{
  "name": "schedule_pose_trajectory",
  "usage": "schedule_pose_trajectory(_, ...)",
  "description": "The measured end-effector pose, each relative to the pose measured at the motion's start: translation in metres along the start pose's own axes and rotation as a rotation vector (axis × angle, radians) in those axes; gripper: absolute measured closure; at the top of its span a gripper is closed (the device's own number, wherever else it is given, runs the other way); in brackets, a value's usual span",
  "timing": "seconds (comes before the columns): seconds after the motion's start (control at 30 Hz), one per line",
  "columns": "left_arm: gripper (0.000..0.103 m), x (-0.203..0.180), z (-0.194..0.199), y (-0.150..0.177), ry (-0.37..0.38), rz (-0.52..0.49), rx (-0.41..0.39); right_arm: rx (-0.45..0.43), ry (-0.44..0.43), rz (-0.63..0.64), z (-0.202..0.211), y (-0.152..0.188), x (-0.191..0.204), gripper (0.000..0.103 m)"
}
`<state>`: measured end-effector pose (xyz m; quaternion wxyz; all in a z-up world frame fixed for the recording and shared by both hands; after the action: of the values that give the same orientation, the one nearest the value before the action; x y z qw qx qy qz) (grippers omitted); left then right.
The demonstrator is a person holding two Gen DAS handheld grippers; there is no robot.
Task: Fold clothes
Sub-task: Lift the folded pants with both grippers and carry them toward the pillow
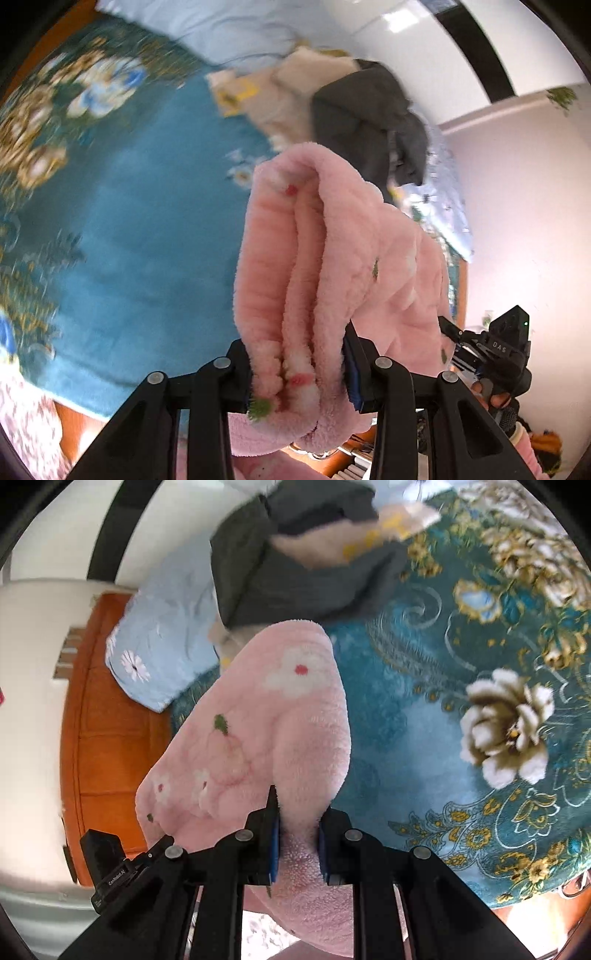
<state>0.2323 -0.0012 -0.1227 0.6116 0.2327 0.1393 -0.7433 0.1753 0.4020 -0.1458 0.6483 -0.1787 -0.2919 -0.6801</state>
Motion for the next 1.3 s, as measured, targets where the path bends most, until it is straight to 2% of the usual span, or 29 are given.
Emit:
schedule_pose_trajectory(0.13, 0.064, -0.044, -0.012, -0.018, 0.053, -0.107, 0.031, -0.11, 0.018, -0.032, 0.053, 0.007, -0.005, 0.086)
schedule_pose_trajectory(0.27, 0.064, -0.099, -0.051, -0.025, 0.08, -0.203, 0.132, -0.242, 0.013, -0.105, 0.111, 0.03, -0.035, 0.086)
schedule_pose_trajectory(0.4, 0.064, -0.176, -0.097, -0.007, 0.073, -0.369, 0.225, -0.337, -0.004, -0.259, 0.159, 0.064, -0.1, 0.086)
schedule_pose_trajectory(0.53, 0.064, -0.244, -0.136, 0.018, 0.036, -0.504, 0.293, -0.425, -0.054, -0.369, 0.208, 0.083, -0.158, 0.086)
schedule_pose_trajectory(0.67, 0.064, -0.298, -0.18, 0.03, 0.015, -0.543, 0.301, -0.454, -0.077, -0.389, 0.246, 0.08, -0.206, 0.086)
schedule_pose_trajectory(0.77, 0.064, -0.337, -0.215, 0.036, 0.01, -0.541, 0.287, -0.43, -0.074, -0.373, 0.274, 0.062, -0.247, 0.086)
schedule_pose_trajectory(0.97, 0.064, -0.403, -0.286, 0.046, 0.037, -0.404, 0.252, -0.327, -0.024, -0.304, 0.351, 0.012, -0.316, 0.086)
schedule_pose_trajectory(1.07, 0.064, -0.431, -0.304, 0.057, 0.015, -0.392, 0.248, -0.278, 0.025, -0.255, 0.385, -0.008, -0.336, 0.086)
schedule_pose_trajectory(1.13, 0.064, -0.444, -0.312, 0.06, 0.012, -0.375, 0.245, -0.264, 0.022, -0.237, 0.403, -0.021, -0.344, 0.086)
schedule_pose_trajectory(1.3, 0.064, -0.463, -0.318, 0.053, -0.026, -0.384, 0.234, -0.262, -0.004, -0.212, 0.417, -0.046, -0.35, 0.086)
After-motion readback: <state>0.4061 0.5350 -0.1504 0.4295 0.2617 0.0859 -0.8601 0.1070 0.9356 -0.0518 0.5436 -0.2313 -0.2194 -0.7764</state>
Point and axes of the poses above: each gripper's, at about its wrist camera, not at the fingertips, and z roughly against the way its jaws point, x to its left, y to its underside, the point moved 10 cm from there along -z, roughly the way its jaws point, and after that the axes turned 15 degrees about x, right-handed, at the moved point
